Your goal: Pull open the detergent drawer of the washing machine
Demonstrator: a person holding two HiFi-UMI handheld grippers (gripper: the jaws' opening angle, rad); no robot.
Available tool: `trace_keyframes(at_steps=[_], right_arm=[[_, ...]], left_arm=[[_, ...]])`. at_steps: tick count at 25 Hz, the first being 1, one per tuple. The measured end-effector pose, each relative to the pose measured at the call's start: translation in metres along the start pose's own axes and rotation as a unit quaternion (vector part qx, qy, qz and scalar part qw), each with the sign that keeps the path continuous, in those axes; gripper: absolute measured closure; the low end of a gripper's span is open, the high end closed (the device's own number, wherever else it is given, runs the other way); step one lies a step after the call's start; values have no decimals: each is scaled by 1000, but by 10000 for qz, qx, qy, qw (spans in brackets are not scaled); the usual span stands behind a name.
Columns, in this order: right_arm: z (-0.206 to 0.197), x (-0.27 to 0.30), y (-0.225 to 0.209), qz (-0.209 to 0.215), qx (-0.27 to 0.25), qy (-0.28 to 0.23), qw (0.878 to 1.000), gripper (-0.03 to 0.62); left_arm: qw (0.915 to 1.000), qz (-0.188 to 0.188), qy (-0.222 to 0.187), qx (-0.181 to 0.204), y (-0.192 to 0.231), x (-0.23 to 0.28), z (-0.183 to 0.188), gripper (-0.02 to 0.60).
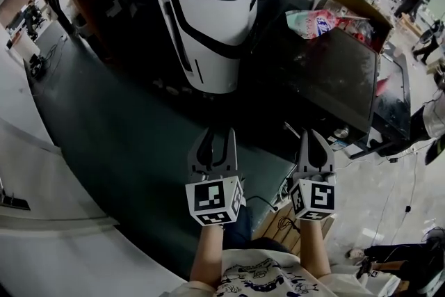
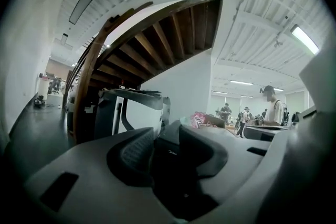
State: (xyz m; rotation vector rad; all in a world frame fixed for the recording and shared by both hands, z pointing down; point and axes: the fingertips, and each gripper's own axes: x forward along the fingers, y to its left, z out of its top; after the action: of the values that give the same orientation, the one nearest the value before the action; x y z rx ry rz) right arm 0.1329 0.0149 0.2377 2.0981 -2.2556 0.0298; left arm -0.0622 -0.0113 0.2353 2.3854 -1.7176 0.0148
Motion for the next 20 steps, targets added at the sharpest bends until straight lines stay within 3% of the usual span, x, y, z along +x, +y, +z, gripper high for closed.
trace_keyframes(at_steps=[10,20], right_arm=[[33,69,9,-169,111,66,9998,582],[30,114,-3,-245,72,99,9996,571]], left_arm=[[9997,-114,208,-21,36,64,32,434],[9979,-211,532,-317,45,108,12,434]])
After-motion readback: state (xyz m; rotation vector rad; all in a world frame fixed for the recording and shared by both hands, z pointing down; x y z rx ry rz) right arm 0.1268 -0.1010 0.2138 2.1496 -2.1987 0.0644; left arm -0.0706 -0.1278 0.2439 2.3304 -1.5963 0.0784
